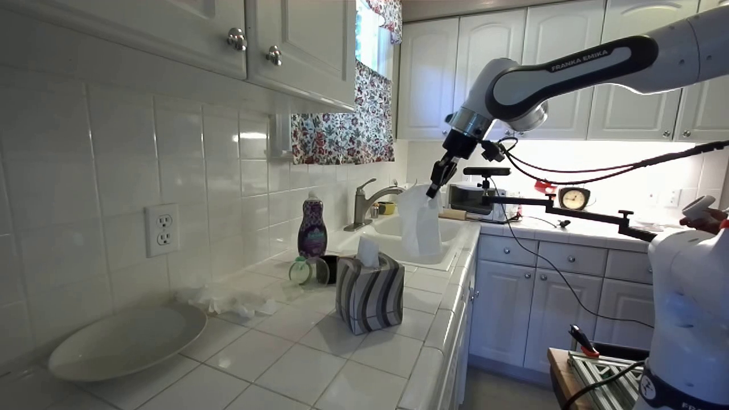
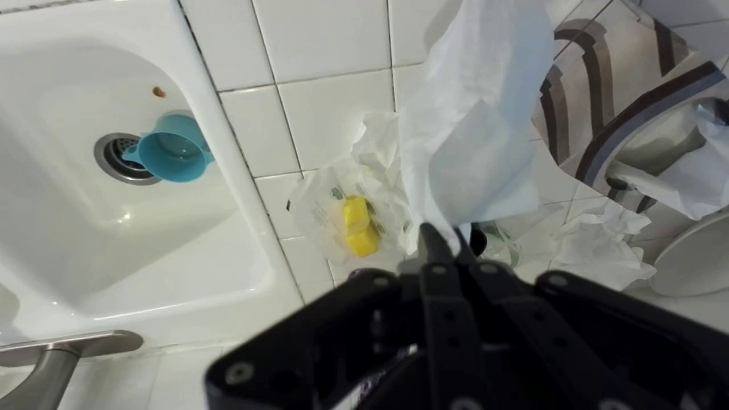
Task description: Remove one piece of tissue from the tissue box
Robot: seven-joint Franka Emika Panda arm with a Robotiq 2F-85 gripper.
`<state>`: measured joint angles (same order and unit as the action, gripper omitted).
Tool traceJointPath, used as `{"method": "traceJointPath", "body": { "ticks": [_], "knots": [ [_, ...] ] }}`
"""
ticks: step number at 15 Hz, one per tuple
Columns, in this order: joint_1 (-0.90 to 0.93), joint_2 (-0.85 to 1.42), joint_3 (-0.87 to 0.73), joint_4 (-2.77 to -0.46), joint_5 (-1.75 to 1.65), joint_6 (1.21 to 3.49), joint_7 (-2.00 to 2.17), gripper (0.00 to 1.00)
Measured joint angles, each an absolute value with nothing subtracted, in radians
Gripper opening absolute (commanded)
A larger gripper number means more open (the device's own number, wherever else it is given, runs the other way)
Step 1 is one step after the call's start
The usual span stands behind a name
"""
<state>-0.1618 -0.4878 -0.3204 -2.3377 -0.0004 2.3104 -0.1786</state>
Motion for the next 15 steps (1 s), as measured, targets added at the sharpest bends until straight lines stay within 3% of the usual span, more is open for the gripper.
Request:
{"method": "traceJointPath", "body": {
  "ticks": [9, 10, 11, 15],
  "knots": [
    [-0.161, -0.414, -0.386, -2.337, 0.092, 2.331, -0.285, 0.0],
    [-0.161, -0.405, -0.389, -2.335, 0.096, 2.331, -0.291, 0.27],
    [-0.161, -0.397, -0.391, -2.332, 0.1, 2.331, -0.296, 0.27],
    [-0.161, -0.375, -0.395, -2.327, 0.108, 2.33, -0.305, 0.56]
  ]
}}
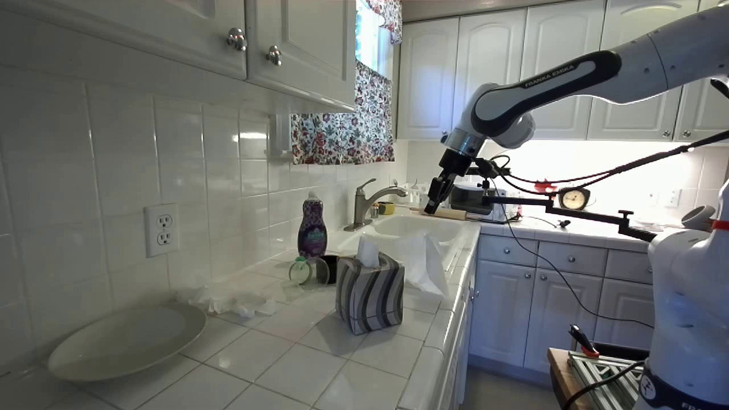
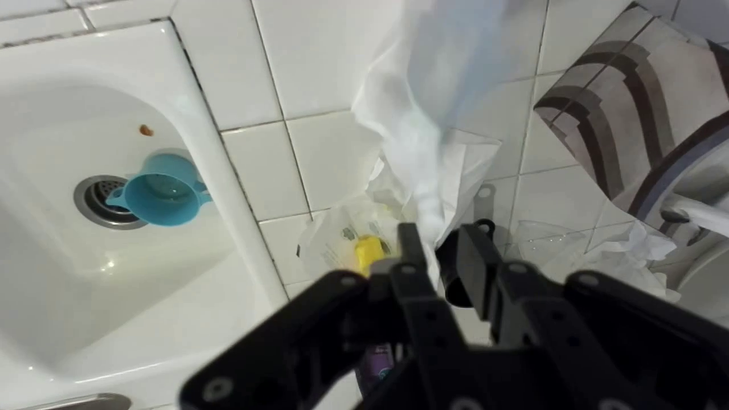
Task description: Remove one piece of tissue from the tissue box
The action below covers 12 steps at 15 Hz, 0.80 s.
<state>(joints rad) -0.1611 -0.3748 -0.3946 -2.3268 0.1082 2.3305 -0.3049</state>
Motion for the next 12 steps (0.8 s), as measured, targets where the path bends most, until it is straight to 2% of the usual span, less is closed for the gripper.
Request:
{"method": "traceJointPath", "body": {
  "ticks": [6, 12],
  "knots": [
    [-0.162, -0.364, -0.396, -2.318, 0.108, 2.328, -0.306, 0.99],
    [-0.161, -0.37, -0.382, -2.302, 0.108, 2.248, -0.306, 1.0]
  ]
}}
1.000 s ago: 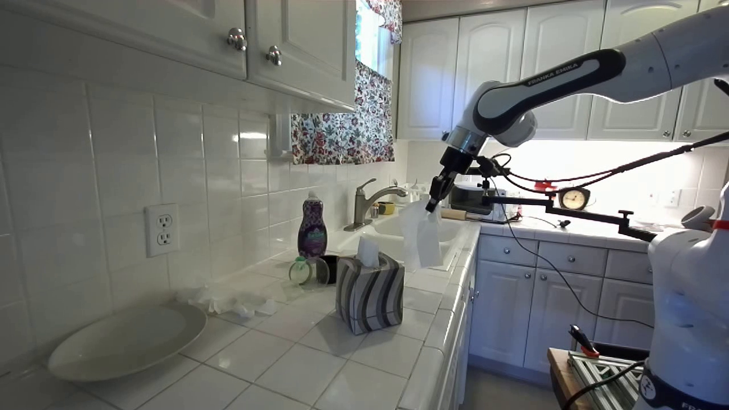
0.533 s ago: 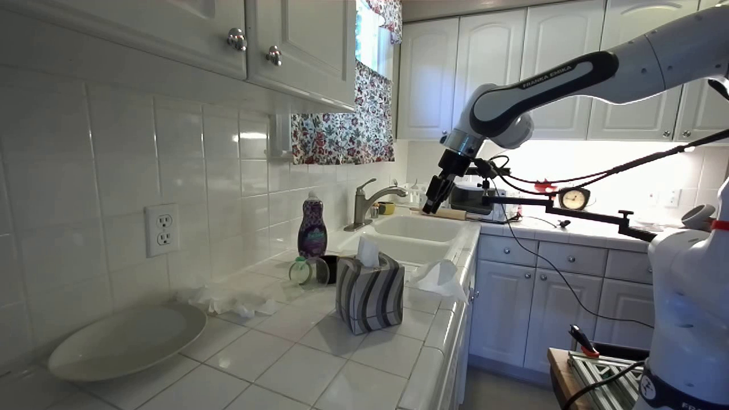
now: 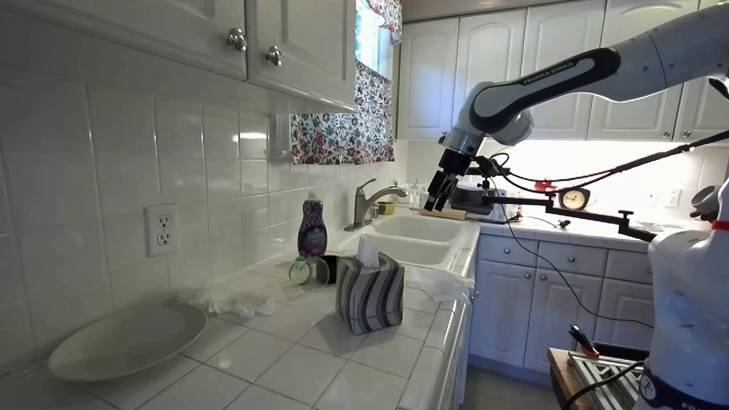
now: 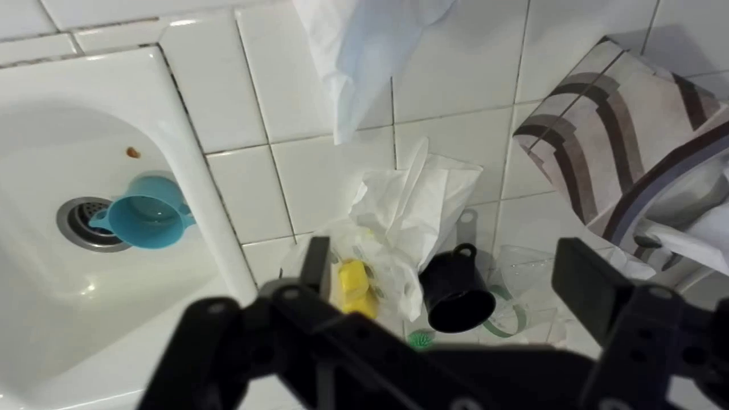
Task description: Remove one piece of tissue from the tissue box
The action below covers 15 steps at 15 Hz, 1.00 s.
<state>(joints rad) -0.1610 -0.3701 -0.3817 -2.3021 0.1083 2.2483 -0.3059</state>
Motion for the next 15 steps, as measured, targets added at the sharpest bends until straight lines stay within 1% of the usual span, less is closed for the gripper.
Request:
{"method": "traceJointPath", "body": {
  "ticks": [10, 15],
  "knots": [
    [-0.158, -0.403, -0.257, -2.212, 0.086, 1.932, -0.295, 1.0],
    [-0.147, -0.402, -0.194, -2.178, 0.06, 1.839, -0.281, 1.0]
  ]
}}
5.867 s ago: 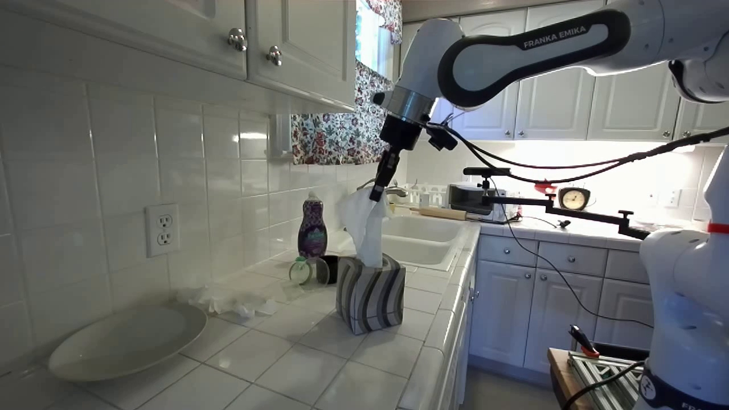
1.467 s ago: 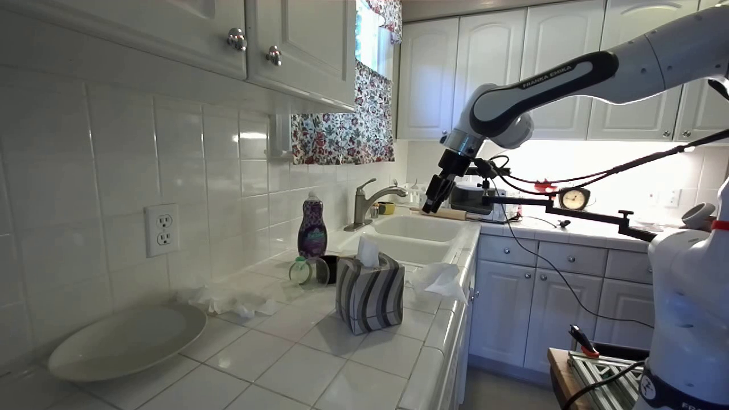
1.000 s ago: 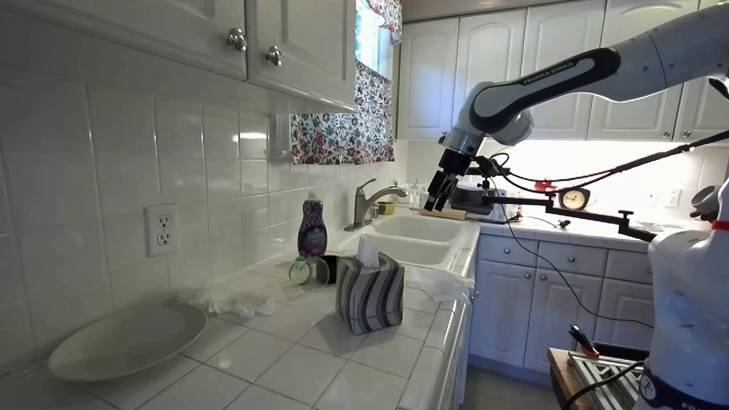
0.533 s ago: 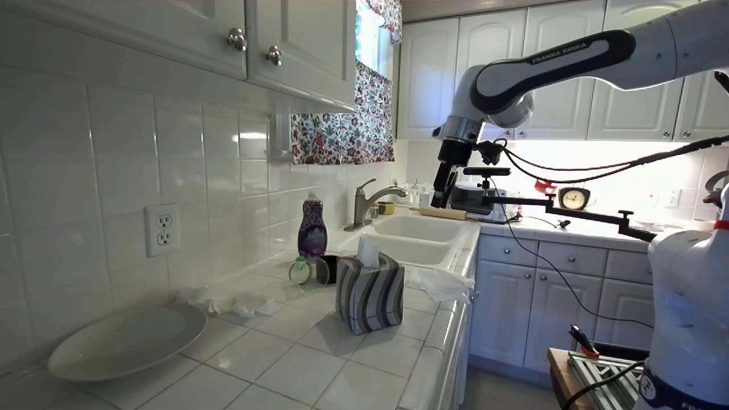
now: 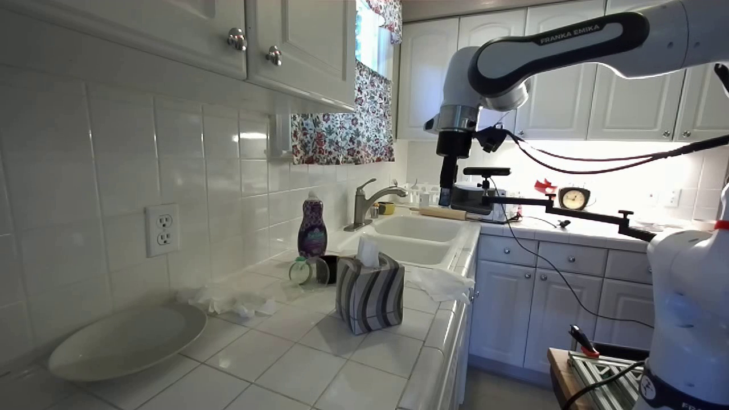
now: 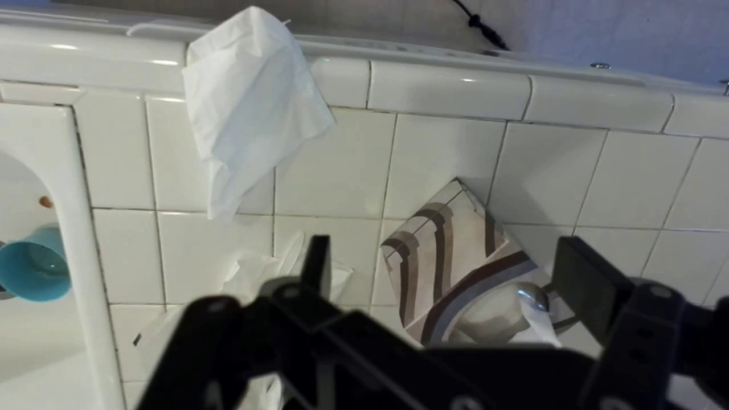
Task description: Remove one piece of tissue from the tissue box
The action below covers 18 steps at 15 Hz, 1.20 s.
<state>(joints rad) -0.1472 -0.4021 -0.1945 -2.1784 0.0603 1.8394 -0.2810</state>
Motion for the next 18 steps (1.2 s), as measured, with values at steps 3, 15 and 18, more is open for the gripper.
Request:
{"method": "traceJointPath", "body": {
  "ticks": [3, 15, 18],
  "knots": [
    [-0.135, -0.392, -0.172, -2.158, 0.042, 1.81, -0.271, 1.0],
    [-0.093, -0.328, -0.137, -2.127, -0.031, 1.848, -0.279, 1.0],
    [-0.091, -0.326, -0.137, -2.127, -0.031, 1.85, -0.281, 1.0]
  ]
}}
